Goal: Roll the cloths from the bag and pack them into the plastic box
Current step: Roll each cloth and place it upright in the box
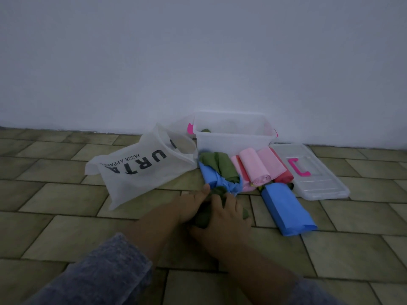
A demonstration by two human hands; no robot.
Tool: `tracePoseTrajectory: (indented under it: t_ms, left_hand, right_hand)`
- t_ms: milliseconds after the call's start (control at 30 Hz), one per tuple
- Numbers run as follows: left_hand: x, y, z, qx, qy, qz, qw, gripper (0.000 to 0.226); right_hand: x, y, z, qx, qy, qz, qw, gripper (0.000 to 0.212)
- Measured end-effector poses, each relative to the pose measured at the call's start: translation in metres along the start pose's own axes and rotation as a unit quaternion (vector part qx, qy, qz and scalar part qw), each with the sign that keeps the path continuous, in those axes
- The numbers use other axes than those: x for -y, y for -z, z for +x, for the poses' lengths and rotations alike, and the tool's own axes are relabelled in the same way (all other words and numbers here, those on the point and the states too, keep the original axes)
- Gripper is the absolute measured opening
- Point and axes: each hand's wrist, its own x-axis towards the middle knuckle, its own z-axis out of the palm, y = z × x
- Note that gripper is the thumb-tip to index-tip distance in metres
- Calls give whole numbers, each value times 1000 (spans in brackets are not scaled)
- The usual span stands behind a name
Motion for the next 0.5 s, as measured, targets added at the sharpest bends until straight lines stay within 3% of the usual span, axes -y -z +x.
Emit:
tracePoseTrajectory:
  t_ms: [167,367,500]
  left_hand:
    - [0,3,3,71,5,-16,997,59]
    - [6,2,6,101,26,19,994,69]
    - [9,2,3,90,8,70,993,83]
  right_hand:
    - [-7,-2,-8,-18,47,-32,998,66]
    - [-19,1,-10,55,89,-59,993,66]
    - [-36,20,-6,149,130,-26,980,57]
